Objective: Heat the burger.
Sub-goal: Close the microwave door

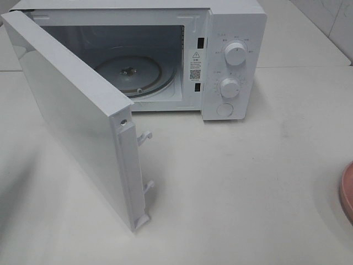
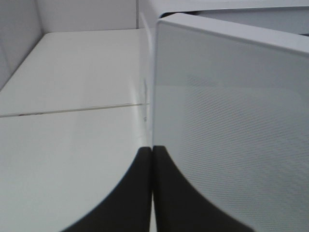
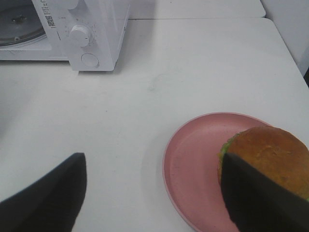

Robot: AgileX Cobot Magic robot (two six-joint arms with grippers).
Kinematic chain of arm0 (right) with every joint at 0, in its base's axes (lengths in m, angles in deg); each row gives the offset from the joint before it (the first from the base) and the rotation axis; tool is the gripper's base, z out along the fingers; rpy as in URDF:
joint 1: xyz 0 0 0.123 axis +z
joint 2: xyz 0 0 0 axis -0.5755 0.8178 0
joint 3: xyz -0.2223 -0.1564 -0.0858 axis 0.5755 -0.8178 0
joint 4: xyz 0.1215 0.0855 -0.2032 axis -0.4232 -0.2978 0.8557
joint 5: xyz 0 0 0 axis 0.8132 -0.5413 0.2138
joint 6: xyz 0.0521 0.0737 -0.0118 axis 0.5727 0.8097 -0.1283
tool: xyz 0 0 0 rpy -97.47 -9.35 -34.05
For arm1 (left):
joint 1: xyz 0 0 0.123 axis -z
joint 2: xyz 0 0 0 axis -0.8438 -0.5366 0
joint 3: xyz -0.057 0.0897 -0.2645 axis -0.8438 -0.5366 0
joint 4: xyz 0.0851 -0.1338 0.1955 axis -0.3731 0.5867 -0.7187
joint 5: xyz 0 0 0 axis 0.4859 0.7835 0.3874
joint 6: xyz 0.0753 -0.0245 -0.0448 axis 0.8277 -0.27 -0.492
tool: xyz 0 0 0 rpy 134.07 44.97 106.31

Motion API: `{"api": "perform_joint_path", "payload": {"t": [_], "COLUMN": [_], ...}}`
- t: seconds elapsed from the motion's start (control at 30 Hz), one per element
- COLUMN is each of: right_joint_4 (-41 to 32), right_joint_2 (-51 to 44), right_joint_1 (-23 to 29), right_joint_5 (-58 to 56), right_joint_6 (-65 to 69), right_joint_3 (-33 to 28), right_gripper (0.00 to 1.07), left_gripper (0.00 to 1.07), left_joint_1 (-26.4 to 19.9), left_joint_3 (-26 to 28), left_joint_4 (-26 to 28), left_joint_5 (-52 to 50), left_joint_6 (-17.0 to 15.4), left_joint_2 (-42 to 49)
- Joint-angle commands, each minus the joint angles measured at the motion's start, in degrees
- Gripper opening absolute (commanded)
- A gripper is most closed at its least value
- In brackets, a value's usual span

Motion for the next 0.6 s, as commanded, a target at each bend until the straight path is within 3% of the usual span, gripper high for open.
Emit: {"api": "perform_joint_path", "payload": {"t": [0.03, 0.1, 0.17, 0.2, 0.23, 0.37, 0.6], "right_joint_4": [-0.1, -0.1, -0.1, -0.1, -0.1, -0.1, -0.1], "right_joint_2": [-1.6, -1.6, -1.6, -1.6, -1.6, -1.6, -1.6], "right_joint_1": [-0.2, -0.2, -0.2, -0.2, -0.2, -0.2, -0.2], "right_joint_5": [-0.2, -0.2, -0.2, -0.2, -0.2, -0.2, -0.2], "right_joint_6": [-0.7, -0.7, -0.7, -0.7, -0.7, -0.7, -0.6], "right_joint_3": [-0.1, -0.1, -0.1, -0.1, -0.1, -0.1, -0.1], "right_gripper": [0.75, 0.75, 0.75, 0.75, 0.75, 0.75, 0.75], "left_gripper": [0.00, 0.00, 0.00, 0.00, 0.00, 0.00, 0.00], "left_joint_1": [0.1, 0.6, 6.0, 6.0, 8.9, 13.5, 20.5], "left_joint_3": [0.0, 0.5, 3.3, 3.3, 4.5, 5.8, 8.4], "left_joint_4": [-3.0, -3.4, -2.8, -2.8, -1.3, 4.4, 7.6], "left_joint_5": [-6.1, -7.3, -7.1, -7.1, -6.9, -7.4, -9.1], "left_joint_6": [-2.5, -3.1, -1.7, -1.7, -0.5, 0.9, 2.2], "left_joint_2": [-2.5, -3.7, -8.0, -8.0, -10.0, -13.6, -18.3]}}
